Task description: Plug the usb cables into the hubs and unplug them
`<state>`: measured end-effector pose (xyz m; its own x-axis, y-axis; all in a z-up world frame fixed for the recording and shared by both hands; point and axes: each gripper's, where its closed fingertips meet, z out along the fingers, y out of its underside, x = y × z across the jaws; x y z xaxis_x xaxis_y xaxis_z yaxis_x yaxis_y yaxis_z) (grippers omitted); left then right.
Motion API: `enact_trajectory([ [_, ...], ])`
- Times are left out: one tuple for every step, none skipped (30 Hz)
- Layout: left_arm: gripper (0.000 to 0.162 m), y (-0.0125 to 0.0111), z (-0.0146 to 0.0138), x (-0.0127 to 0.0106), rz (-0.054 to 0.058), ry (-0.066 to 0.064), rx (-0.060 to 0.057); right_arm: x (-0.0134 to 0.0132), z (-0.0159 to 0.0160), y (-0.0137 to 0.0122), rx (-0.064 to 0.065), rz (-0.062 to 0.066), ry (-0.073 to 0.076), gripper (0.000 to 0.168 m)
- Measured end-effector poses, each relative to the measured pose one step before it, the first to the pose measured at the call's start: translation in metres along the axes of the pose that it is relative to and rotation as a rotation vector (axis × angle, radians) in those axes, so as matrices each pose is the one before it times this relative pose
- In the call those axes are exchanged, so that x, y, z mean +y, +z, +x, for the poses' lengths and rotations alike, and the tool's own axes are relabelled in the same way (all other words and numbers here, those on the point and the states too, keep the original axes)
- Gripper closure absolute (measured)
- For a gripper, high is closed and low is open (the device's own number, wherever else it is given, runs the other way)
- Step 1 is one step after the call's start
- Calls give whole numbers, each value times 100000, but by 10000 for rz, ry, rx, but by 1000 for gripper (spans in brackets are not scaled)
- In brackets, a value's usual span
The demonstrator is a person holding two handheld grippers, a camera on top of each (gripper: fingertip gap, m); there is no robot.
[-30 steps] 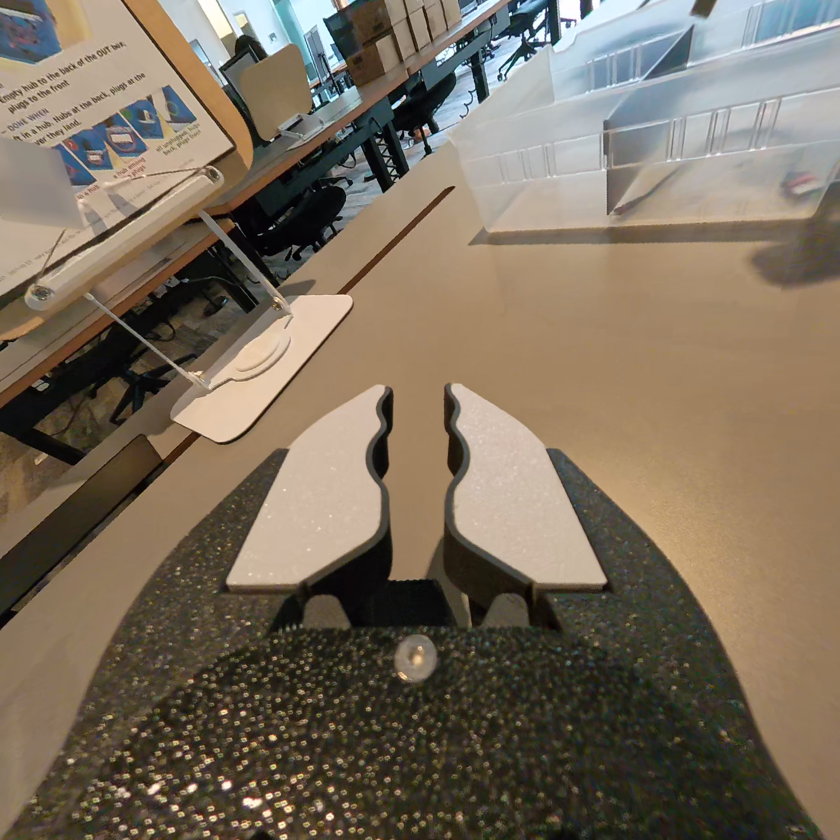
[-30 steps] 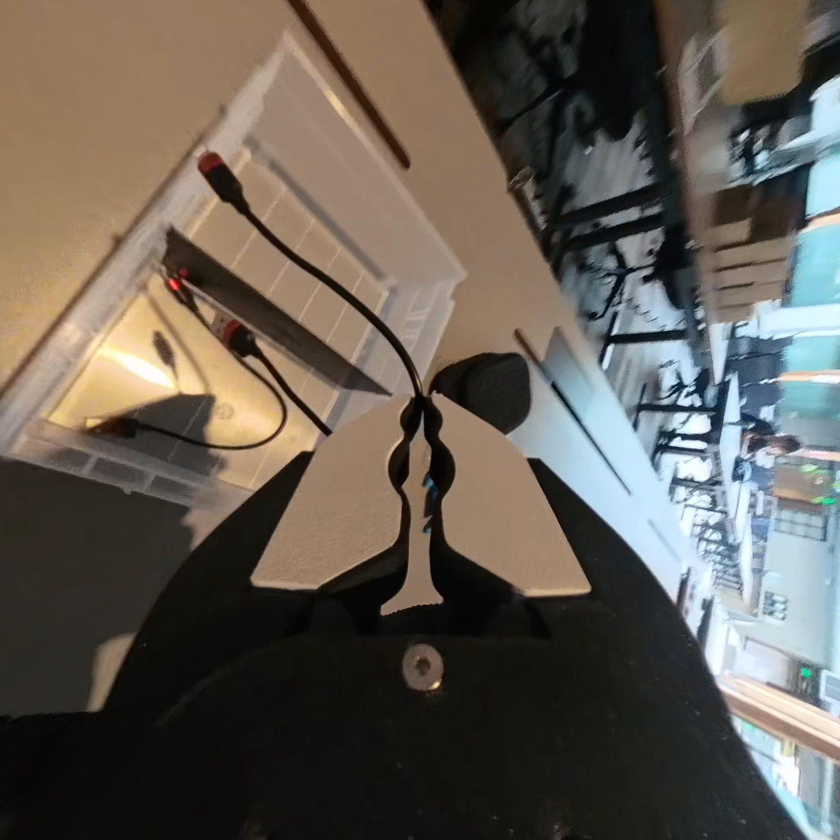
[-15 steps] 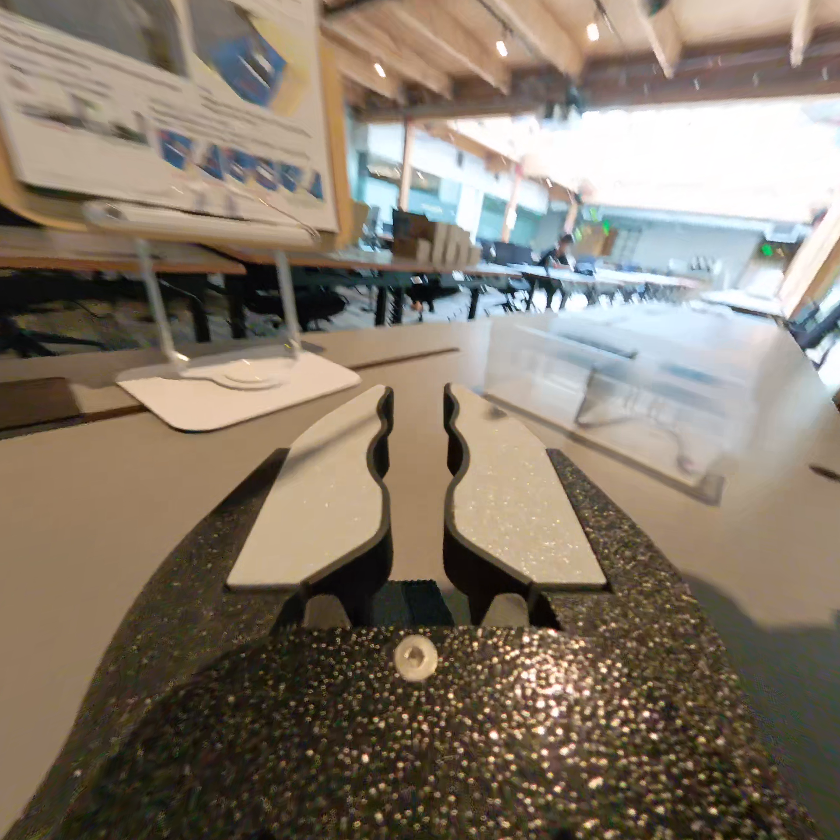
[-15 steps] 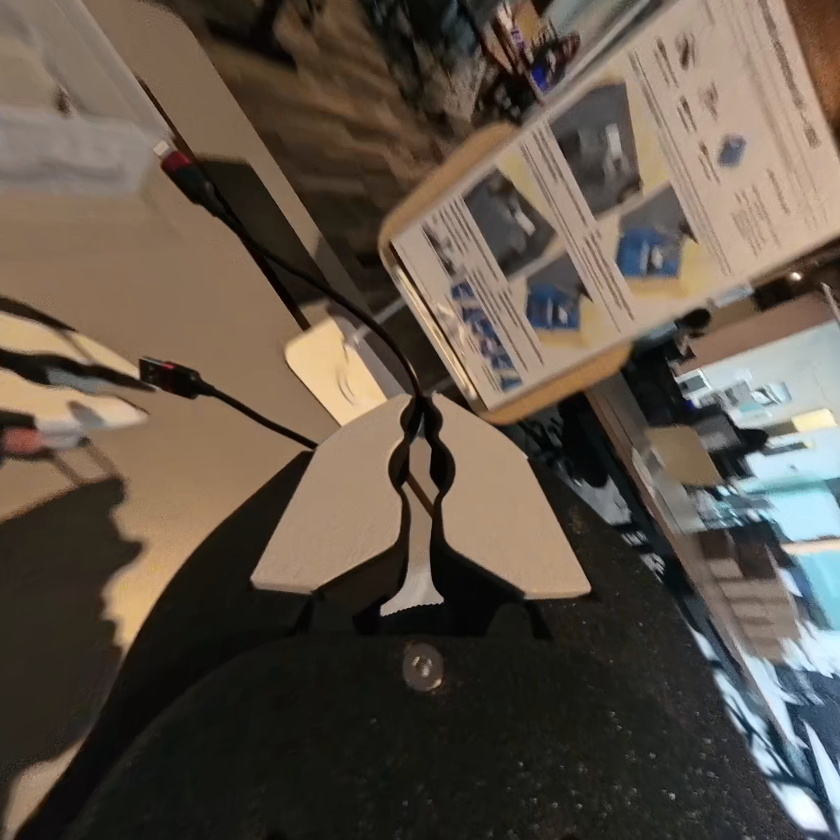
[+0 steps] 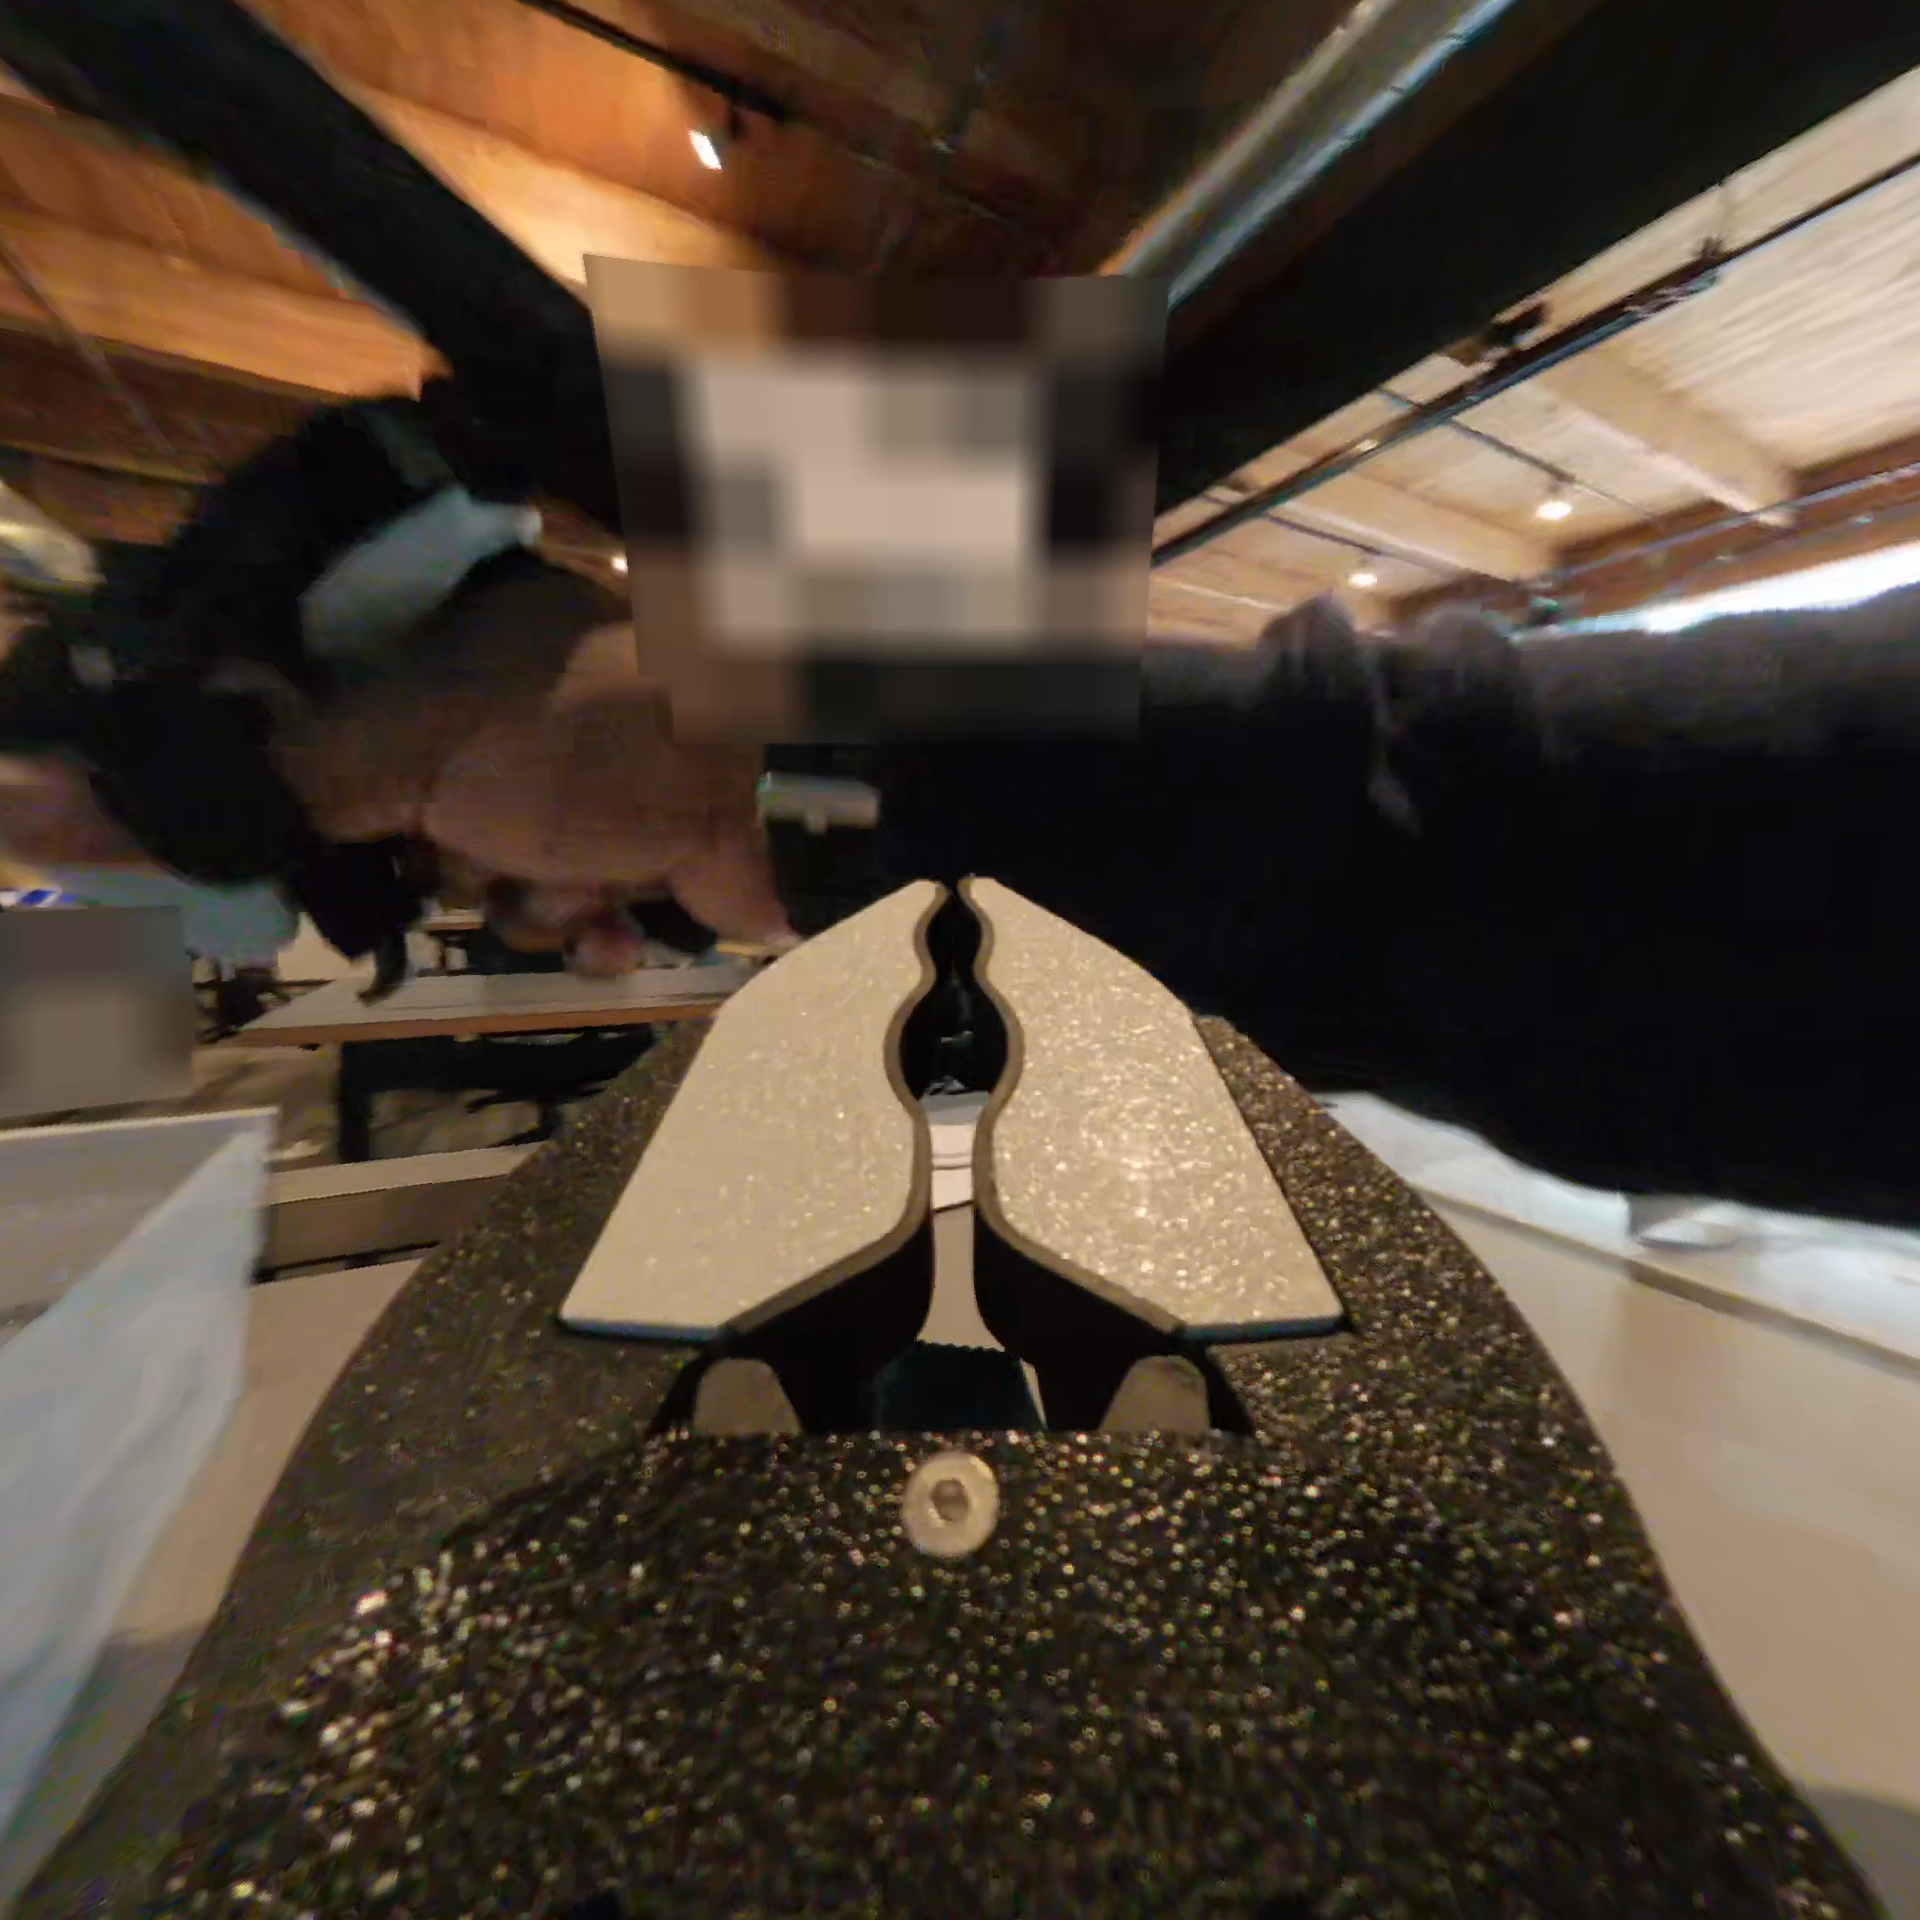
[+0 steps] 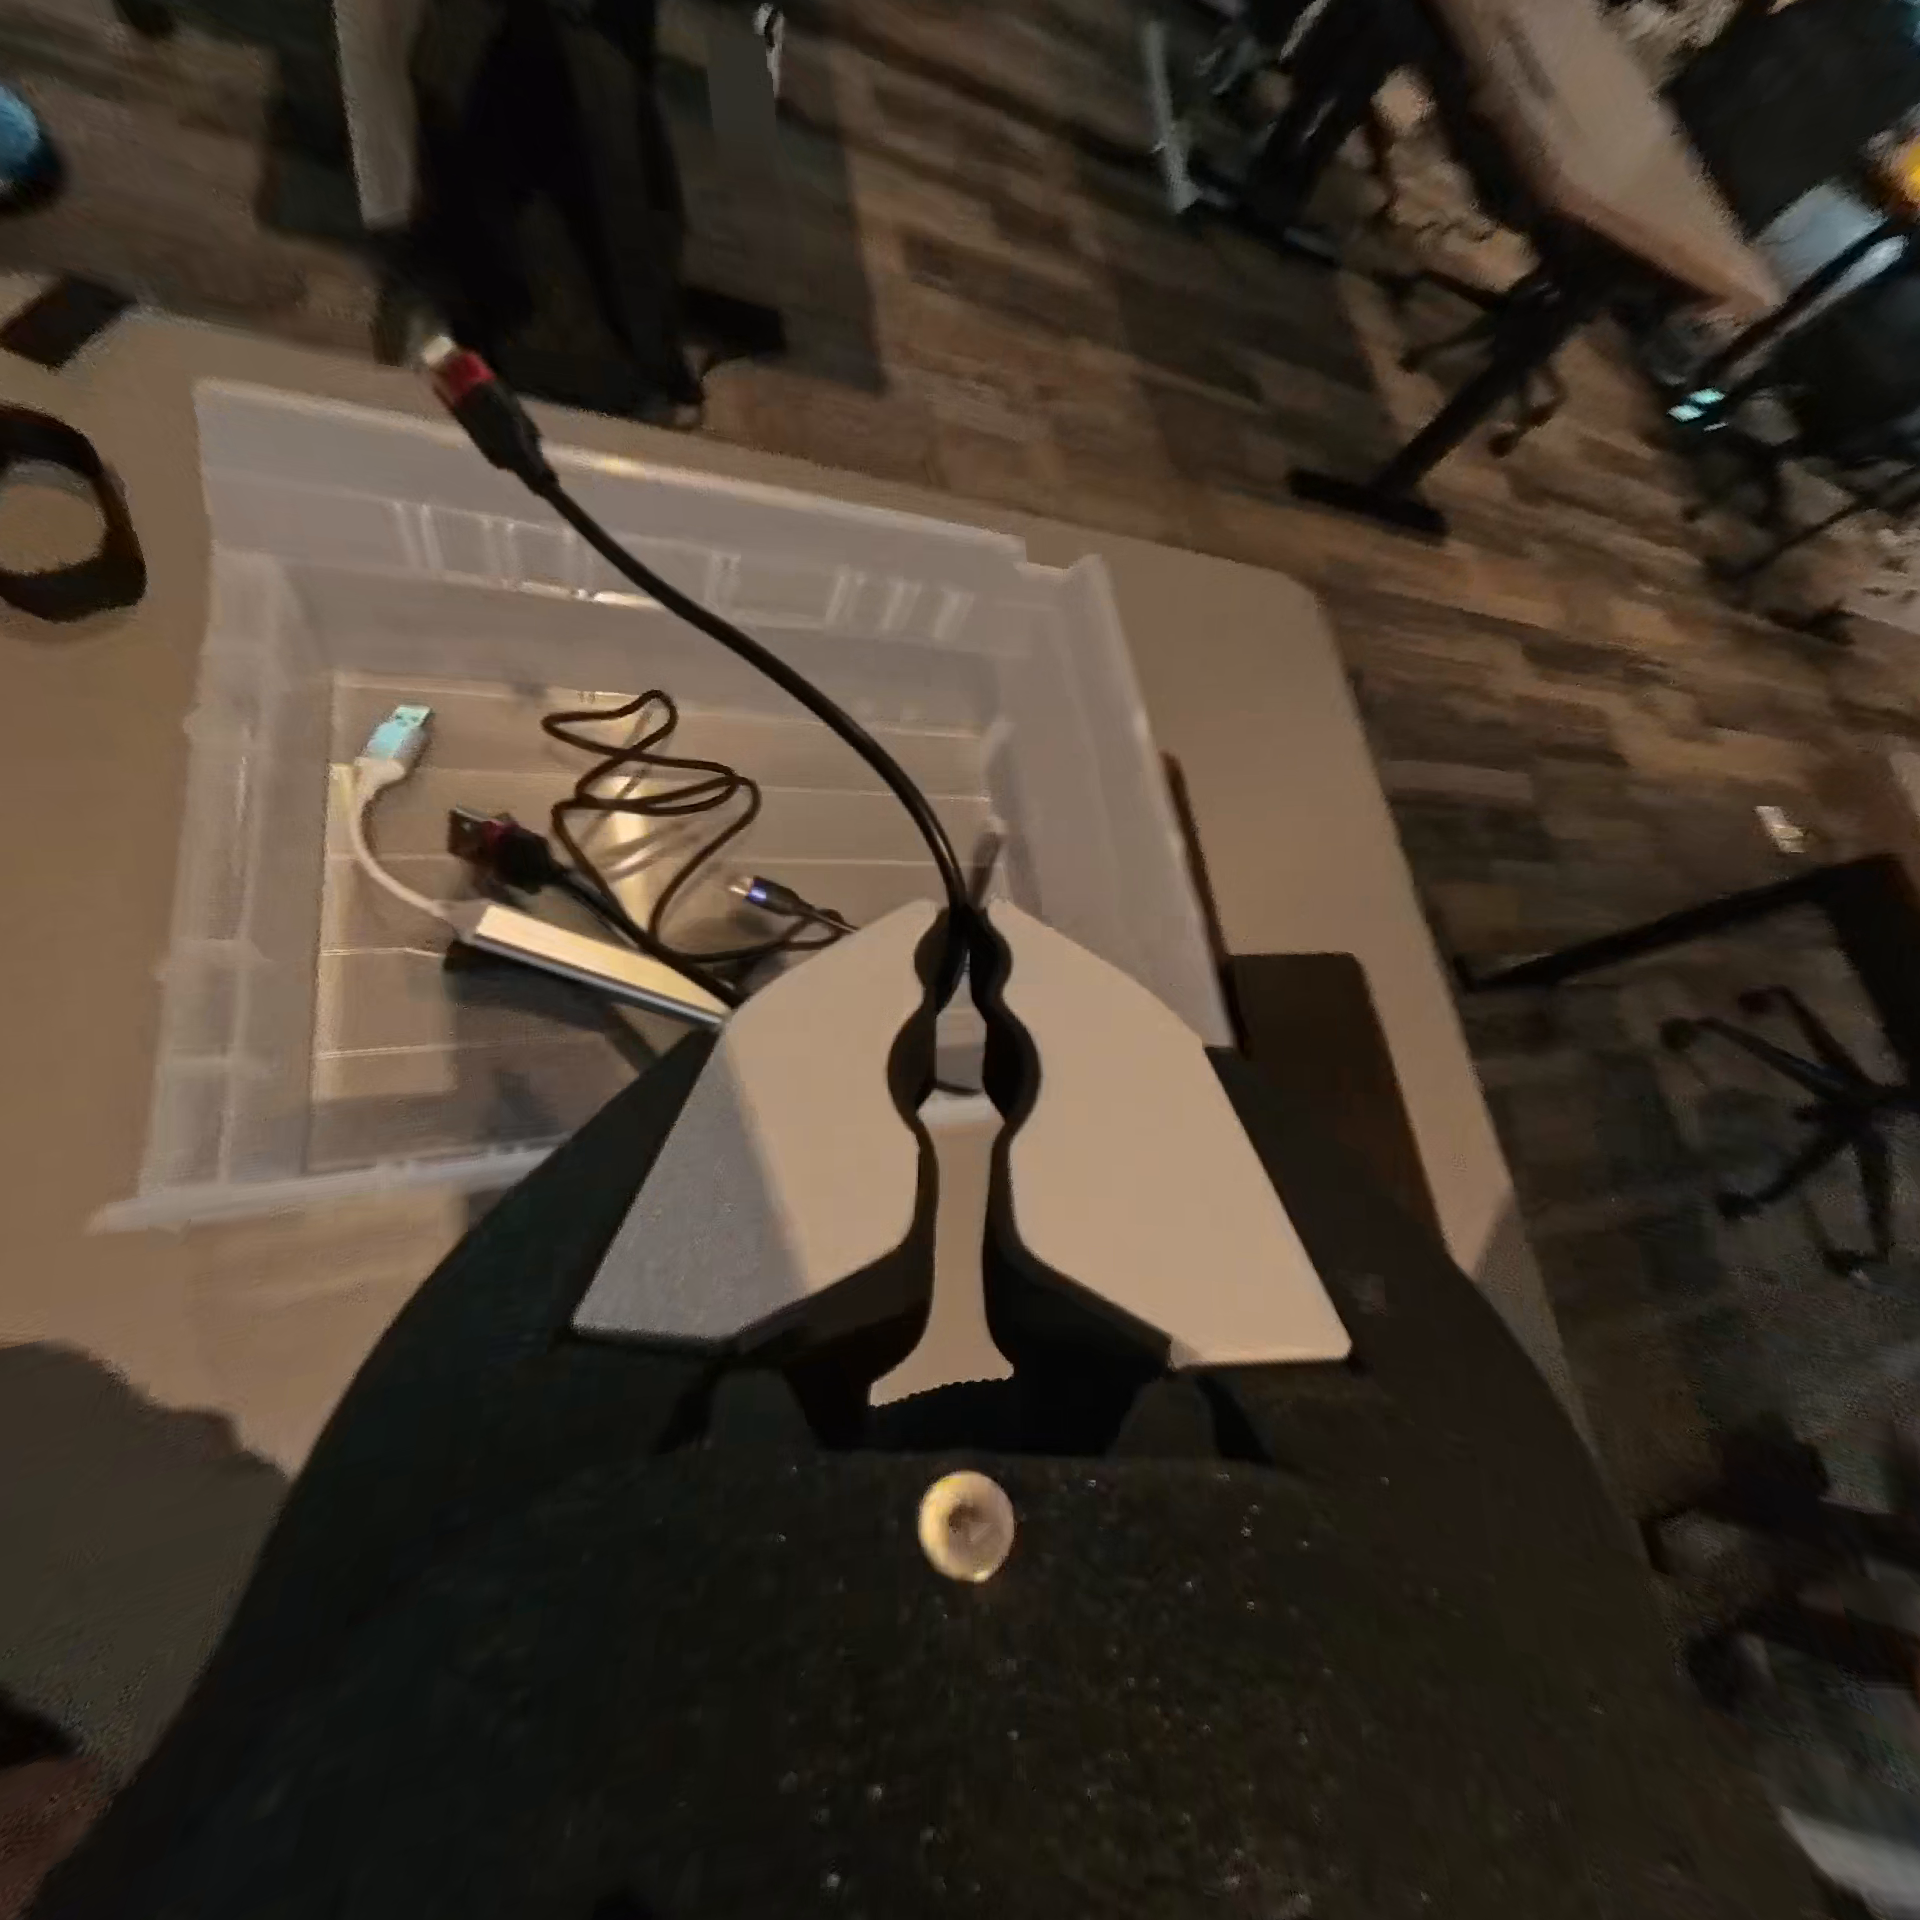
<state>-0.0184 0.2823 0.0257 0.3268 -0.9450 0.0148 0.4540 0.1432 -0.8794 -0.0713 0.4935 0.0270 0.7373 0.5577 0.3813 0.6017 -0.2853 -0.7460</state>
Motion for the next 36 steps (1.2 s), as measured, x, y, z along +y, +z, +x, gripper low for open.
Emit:
enact_trajectory([
  [162,-342,-1097,-175,30,-133,-326,399,-883,1989,-293,-268,-122,165],
  [162,-263,-1039,-123,29,-194,-304,539,-781,1750,-241,-309,-112,165],
  [162,-207,-961,-70,22,-210,-297,581,-736,1513,-223,-301,-130,165],
  [162,-147,-903,-6,-8,-217,-300,642,-599,1294,-185,-303,-122,165],
  [162,-89,-765,15,-9,-209,-254,605,-333,1060,-56,-251,-104,165],
  [162,-54,-590,45,-9,-183,-189,377,-198,762,-35,-102,-36,165],
  [162,-10,-428,101,-50,-152,-132,33,-179,429,-115,98,123,165],
  [160,9,-303,116,-61,-90,-96,84,-212,265,-218,12,207,165],
  [160,4,-138,42,-23,-38,-31,165,-219,187,-235,-62,197,165],
  [160,15,-51,28,-14,31,-15,49,-9,56,-71,44,166,162],
  [159,37,-31,100,-56,65,-20,-79,185,-84,88,142,109,156],
  [159,46,-10,159,-80,62,-17,-98,161,-159,63,159,73,151],
  [158,26,1,104,-43,43,0,-145,179,-276,53,186,110,144],
  [158,17,-8,83,-29,49,5,-191,261,-416,80,226,152,139],
  [158,8,-70,91,-35,84,-31,-115,361,-596,115,200,178,136],
  [158,-2,-69,44,-10,82,-28,1,543,-794,188,181,205,131],
  [157,-22,-57,14,-1,61,-11,101,748,-1073,259,210,234,129],
  [157,-24,-44,-18,20,64,-10,198,941,-1404,316,300,293,128],
  [157,-19,-29,-31,12,78,-11,322,1062,-1718,311,415,403,128],
  [157,21,20,24,-13,88,6,511,1053,-1972,250,483,503,129],
  [157,48,84,92,-58,75,32,788,1064,-2150,223,471,528,129],
  [156,76,162,112,-66,71,58,1075,1121,-2282,271,437,474,130],
  [156,91,255,113,-47,94,79,1359,1195,-2357,320,393,391,131],
  [156,111,355,161,-68,112,126,1629,1204,-2381,343,327,326,132],
  [156,154,444,269,-127,134,155,1802,1207,-2370,368,262,295,133],
  [155,182,488,318,-145,158,154,1863,1200,-2301,382,187,260,134],
  [155,209,573,319,-123,166,187,1763,1178,-2217,406,133,200,134],
  [154,251,673,366,-136,163,247,1548,1069,-2113,378,132,172,135],
  [154,293,744,498,-206,151,276,1242,869,-1975,295,139,193,136],
  [154,331,728,564,-221,108,240,878,580,-1881,179,172,173,135],
  [153,367,723,632,-217,26,241,528,280,-1769,82,157,95,136],
  [152,460,746,732,-262,-54,255,215,48,-1643,20,79,43,136],
  [152,513,649,765,-289,-73,161,-106,-283,-1546,-105,75,-35,136],
  [151,586,689,646,-246,-31,127,-340,-459,-1507,-149,119,-128,136],
  [148,680,963,435,-199,58,257,-426,-479,-1454,-94,181,-157,136],
  [146,779,1192,312,-217,143,340,-401,-546,-1374,-129,197,-126,137],
])
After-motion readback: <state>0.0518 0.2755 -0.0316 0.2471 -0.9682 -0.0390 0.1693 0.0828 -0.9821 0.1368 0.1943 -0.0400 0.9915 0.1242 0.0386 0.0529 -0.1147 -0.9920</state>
